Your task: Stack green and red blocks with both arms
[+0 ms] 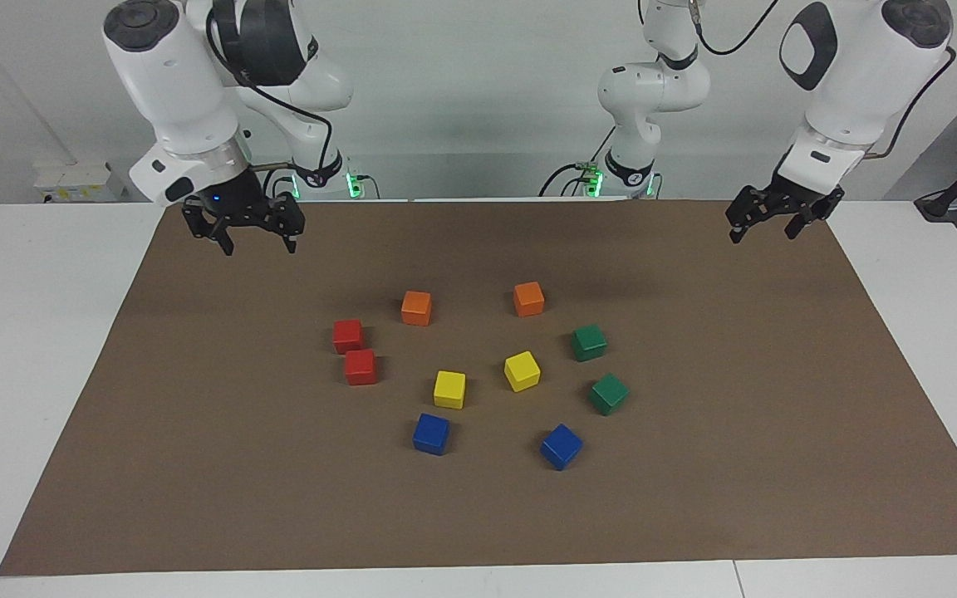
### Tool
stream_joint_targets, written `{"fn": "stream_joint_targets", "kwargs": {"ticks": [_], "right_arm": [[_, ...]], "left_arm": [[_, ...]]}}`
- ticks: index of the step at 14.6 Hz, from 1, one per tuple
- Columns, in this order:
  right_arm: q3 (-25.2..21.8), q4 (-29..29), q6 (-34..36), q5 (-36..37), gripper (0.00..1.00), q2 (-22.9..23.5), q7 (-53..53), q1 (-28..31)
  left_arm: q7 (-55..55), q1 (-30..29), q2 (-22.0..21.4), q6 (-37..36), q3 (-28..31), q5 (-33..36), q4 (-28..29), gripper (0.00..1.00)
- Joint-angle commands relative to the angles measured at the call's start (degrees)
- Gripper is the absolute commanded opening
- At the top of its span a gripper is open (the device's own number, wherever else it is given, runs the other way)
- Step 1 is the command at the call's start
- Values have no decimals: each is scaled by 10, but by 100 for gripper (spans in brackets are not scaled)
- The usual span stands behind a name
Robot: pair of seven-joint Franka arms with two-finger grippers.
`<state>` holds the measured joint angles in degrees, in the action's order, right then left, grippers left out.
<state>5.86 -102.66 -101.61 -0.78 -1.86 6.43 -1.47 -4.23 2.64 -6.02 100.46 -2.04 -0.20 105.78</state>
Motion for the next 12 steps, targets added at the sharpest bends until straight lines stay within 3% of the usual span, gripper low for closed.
{"fn": "stream_joint_targets", "kwargs": {"ticks": [1, 6, 12], "right_arm": [[1, -46, -71, -6, 100, 18, 4, -4], [1, -108, -211, -6, 100, 70, 9, -22], [1, -124, -269, -6, 100, 108, 50, -51]], "left_arm": [[-49, 43, -7, 65, 3, -17, 51, 100], [-137, 125, 88, 162, 3, -19, 55, 100], [-208, 170, 159, 278, 3, -19, 75, 100]]}}
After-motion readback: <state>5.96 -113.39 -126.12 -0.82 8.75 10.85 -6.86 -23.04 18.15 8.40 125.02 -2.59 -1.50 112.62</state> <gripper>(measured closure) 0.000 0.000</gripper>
